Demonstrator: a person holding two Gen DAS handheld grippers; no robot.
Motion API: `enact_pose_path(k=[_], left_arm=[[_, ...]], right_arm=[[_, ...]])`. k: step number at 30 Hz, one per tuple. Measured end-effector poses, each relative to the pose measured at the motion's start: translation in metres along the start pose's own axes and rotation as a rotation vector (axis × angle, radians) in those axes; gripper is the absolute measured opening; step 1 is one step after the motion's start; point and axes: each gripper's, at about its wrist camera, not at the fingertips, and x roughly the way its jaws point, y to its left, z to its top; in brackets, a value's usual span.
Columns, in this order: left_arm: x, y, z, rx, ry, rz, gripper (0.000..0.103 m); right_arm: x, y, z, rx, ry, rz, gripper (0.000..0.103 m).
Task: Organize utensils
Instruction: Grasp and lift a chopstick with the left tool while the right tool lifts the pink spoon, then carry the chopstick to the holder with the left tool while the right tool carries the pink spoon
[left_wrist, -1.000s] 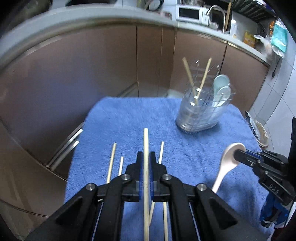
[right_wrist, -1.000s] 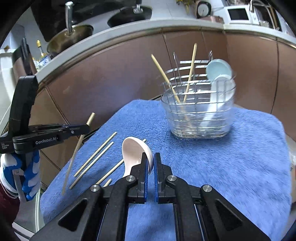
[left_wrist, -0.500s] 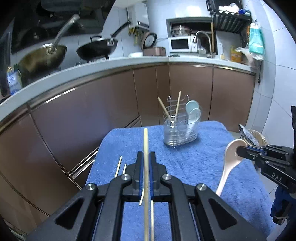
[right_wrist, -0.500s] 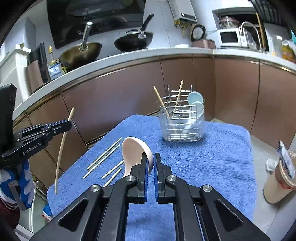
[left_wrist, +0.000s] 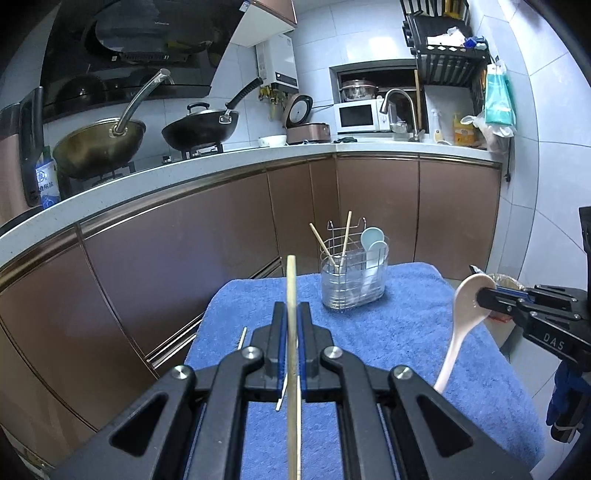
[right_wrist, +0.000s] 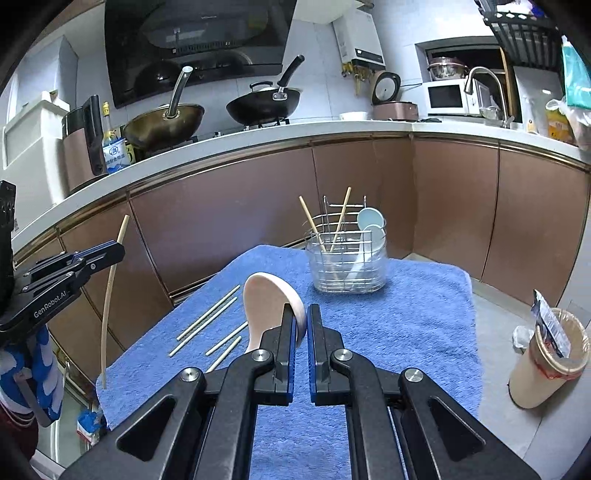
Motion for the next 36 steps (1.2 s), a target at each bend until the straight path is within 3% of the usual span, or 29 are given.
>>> enact_pose_path(k=[13, 20, 29, 33, 36], left_arm=[[0.054, -0.011, 0.010, -0.014, 0.030, -0.036, 0.005], [0.092, -0.003, 0.033, -0.079, 0.018, -0.075, 0.005], [0.130, 0.018, 0.091, -0.197, -0.064, -0.121, 0.005], [0.149, 0.022, 0.133, -0.299, -0.153, -0.206, 0.005], [0.166, 0.018, 0.159, -0.346, -0.232, -0.217, 0.005]], right_arm=[[0.017, -0.025, 0.017, -0.007, -0.019, -0.023, 0.005], [0.035, -0.046, 0.038, 0.000, -0.045, -0.036, 0.006], [0.054, -0.073, 0.081, -0.001, -0.133, -0.050, 0.006], [0.068, -0.080, 0.113, -0.018, -0.199, -0.084, 0.006], [0.085, -0.078, 0.135, -0.058, -0.233, -0.133, 0.006]])
